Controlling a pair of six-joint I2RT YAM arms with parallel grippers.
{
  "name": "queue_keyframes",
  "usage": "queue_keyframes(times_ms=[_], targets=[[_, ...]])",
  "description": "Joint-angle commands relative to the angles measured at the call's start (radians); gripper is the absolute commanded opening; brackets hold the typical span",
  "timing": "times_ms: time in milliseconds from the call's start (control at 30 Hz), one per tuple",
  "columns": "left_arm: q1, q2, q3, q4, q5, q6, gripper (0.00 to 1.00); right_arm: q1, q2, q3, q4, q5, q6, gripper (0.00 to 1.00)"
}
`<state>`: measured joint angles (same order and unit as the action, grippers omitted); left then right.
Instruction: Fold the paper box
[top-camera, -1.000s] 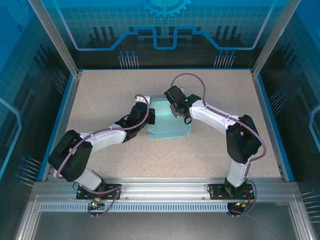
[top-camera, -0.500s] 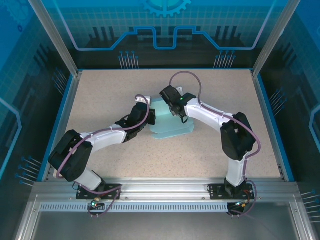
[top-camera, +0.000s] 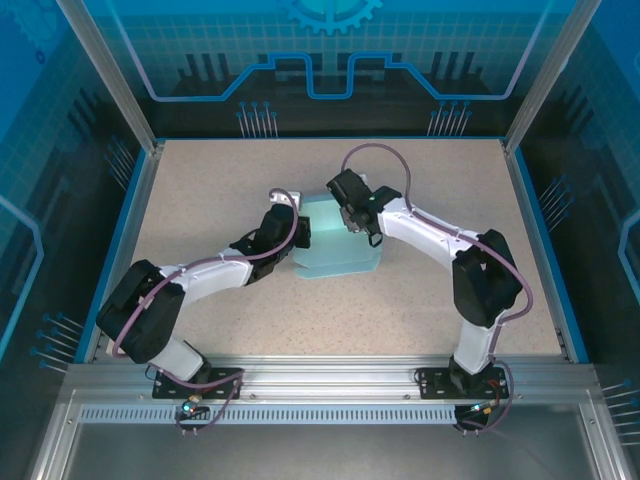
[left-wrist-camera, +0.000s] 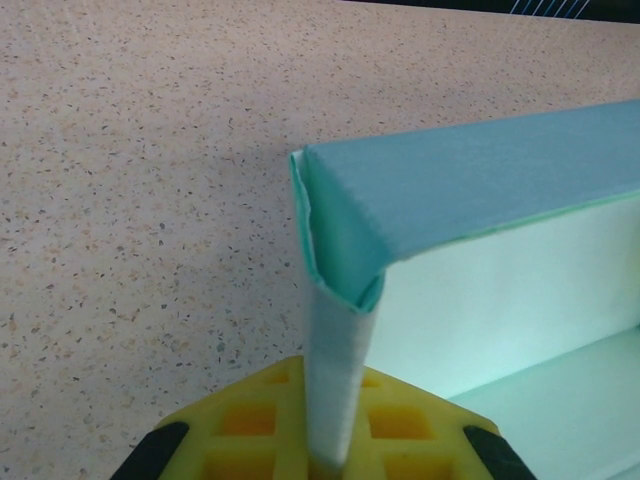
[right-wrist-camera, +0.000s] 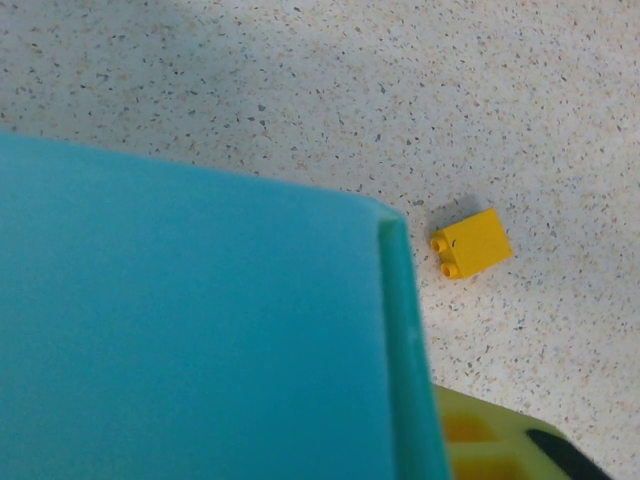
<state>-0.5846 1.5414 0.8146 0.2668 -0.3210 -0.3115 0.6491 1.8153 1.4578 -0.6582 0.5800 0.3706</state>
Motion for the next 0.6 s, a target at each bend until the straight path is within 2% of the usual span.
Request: queue_keyframes(times_ms=[0, 133, 300, 433, 567], targets=[[0.002, -0.039, 0.004, -0.012, 0.002, 0.029, 0.06, -0.03, -0.053, -0.012, 0.009, -0.021, -0.011, 0.36], [0.002, -0.039, 0.003, -0.011, 0.004, 0.031, 0.06, -0.033, -0.08, -0.019, 0.036, -0.1, -0.004, 0.47], [0.001, -0.038, 0.003, -0.011, 0.003, 0.03, 0.06, -0.043, -0.112, -0.02, 0.065, -0.185, 0.007, 0.54], [0.002, -0.041, 0.0, -0.01, 0.002, 0.028, 0.06, -0.057, -0.137, -0.029, 0.09, -0.238, 0.027, 0.55], [0.003, -0.041, 0.001, -0.008, 0.004, 0.028, 0.06, -0.059, -0.133, -0.03, 0.088, -0.217, 0.057, 0.46]])
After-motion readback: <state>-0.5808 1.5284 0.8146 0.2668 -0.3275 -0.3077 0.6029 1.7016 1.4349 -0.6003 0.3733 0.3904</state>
